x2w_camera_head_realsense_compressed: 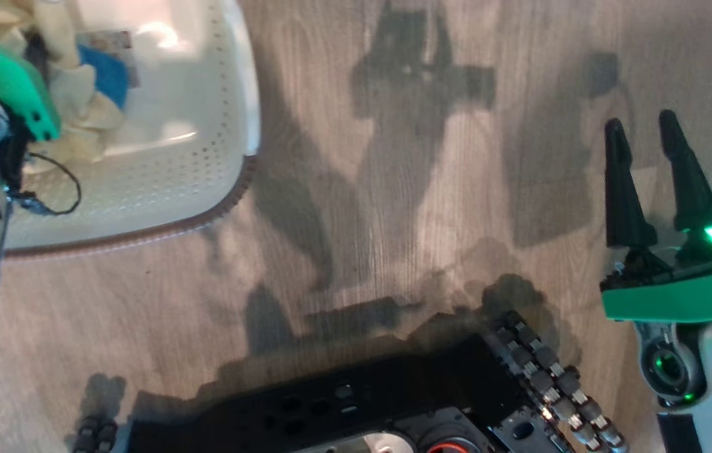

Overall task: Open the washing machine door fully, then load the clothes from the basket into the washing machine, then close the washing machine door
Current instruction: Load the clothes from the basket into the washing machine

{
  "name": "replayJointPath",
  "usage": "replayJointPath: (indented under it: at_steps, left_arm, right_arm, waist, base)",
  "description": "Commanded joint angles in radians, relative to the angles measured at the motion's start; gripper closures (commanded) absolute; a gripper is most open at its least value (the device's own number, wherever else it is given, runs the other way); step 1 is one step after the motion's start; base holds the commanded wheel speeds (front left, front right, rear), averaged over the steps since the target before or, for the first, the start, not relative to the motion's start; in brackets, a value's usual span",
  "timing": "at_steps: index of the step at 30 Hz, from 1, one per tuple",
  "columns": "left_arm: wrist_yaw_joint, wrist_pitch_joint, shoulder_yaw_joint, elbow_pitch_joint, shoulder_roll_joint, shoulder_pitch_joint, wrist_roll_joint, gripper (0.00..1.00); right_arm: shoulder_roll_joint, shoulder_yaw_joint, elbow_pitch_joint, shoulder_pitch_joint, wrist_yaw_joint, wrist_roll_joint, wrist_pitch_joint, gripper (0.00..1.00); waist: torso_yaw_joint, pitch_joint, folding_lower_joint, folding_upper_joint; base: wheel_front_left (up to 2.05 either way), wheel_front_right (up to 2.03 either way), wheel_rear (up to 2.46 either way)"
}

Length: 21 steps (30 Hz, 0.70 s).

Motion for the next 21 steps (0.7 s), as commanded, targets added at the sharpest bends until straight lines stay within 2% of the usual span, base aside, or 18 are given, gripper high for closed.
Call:
replayJointPath:
  at_steps: [1, 2, 3, 4, 7, 16, 21]
  left_arm:
    - [-0.002, 0.002, 0.026, 0.005, 0.056, 0.014, -0.006, 0.00]
    - [-0.003, 0.002, 0.027, 0.008, 0.059, 0.012, -0.007, 0.00]
    - [-0.004, 0.003, 0.028, 0.011, 0.061, 0.012, -0.009, 0.18]
    - [-0.005, 0.001, 0.029, 0.014, 0.064, 0.012, -0.012, 0.52]
    - [-0.009, -0.005, 0.033, 0.018, 0.066, 0.013, -0.020, 1.00]
    - [-0.003, -0.055, 0.036, 0.009, 0.084, 0.033, -0.024, 1.00]
    - [0.002, -0.095, 0.037, -0.014, 0.072, 0.059, -0.028, 1.00]
  right_arm:
    - [-0.008, 0.018, -0.014, 0.027, -0.003, 0.008, -0.008, 0.00]
    - [-0.007, 0.021, -0.011, 0.024, -0.003, 0.010, -0.009, 0.00]
    - [-0.006, 0.021, -0.010, 0.021, -0.003, 0.012, -0.009, 0.00]
    - [-0.005, 0.022, -0.010, 0.019, -0.003, 0.014, -0.009, 0.00]
    - [-0.002, 0.024, -0.008, 0.014, -0.003, 0.017, -0.009, 0.00]
    - [0.004, 0.021, -0.006, -0.004, -0.003, 0.021, -0.009, 0.00]
    - [0.005, -0.001, -0.008, -0.005, -0.003, 0.012, -0.009, 0.00]
  waist:
    - [-0.015, 0.012, 0.0000, 0.0000]
    - [-0.018, 0.013, 0.0000, 0.0000]
    - [-0.020, 0.013, 0.0000, 0.0000]
    - [-0.022, 0.014, 0.0000, 0.0000]
    - [-0.025, 0.015, 0.0000, 0.0000]
    - [-0.018, 0.016, 0.0000, 0.0000]
    - [0.002, -0.003, 0.0000, 0.0000]
  base:
    - [0.00, 0.00, 0.00]
    - [0.00, 0.00, 0.00]
    - [0.00, 0.00, 0.00]
    - [0.00, 0.00, 0.00]
    - [0.00, 0.00, 0.00]
    - [0.00, 0.00, 0.00]
    - [0.00, 0.00, 0.00]
